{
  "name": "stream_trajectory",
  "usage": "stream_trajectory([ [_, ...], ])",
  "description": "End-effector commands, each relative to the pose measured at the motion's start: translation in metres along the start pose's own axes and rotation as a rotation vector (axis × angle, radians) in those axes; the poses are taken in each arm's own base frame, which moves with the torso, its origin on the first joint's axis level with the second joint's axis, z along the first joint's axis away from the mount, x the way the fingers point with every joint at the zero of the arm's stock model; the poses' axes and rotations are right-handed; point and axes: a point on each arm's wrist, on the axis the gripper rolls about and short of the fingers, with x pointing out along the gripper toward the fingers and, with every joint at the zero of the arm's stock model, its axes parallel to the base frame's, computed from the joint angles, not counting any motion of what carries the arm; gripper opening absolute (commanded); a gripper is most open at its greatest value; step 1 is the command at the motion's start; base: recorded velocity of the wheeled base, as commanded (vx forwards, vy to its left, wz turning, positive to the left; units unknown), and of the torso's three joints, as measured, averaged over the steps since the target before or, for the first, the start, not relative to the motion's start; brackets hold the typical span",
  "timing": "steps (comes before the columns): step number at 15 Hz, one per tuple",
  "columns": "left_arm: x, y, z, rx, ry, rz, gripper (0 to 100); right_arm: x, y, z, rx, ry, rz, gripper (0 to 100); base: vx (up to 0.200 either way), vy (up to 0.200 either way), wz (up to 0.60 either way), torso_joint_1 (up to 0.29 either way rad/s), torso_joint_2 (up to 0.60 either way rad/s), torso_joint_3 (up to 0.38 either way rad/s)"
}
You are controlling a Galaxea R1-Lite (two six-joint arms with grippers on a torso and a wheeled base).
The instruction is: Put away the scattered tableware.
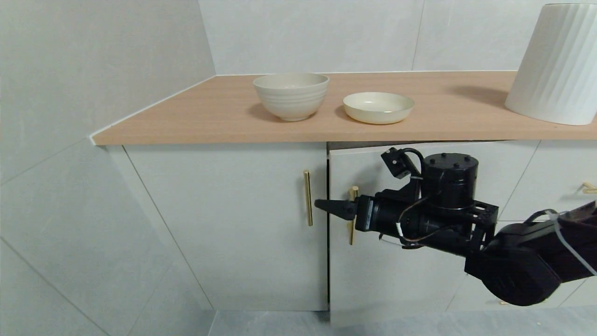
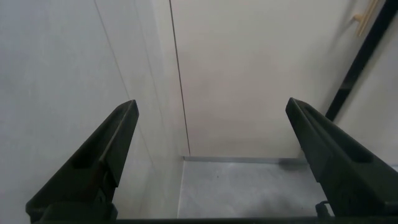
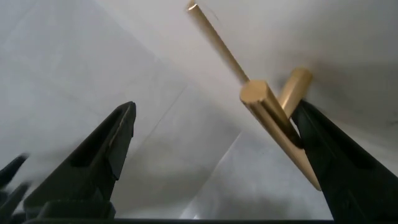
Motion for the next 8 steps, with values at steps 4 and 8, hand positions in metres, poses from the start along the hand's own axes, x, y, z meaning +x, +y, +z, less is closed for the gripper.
stream_trajectory([
  [4, 0.000, 0.000, 0.000, 0.000, 0.000, 0.001, 100, -0.043, 0.027, -0.010, -0.013, 0.059, 0.100, 100, 0.000, 0.000, 0.00, 0.000, 0.00, 0.000],
  [8, 0.000, 0.000, 0.000, 0.000, 0.000, 0.001, 100, -0.063, 0.033, -0.020, -0.009, 0.083, 0.109, 100, 0.000, 0.000, 0.00, 0.000, 0.00, 0.000],
])
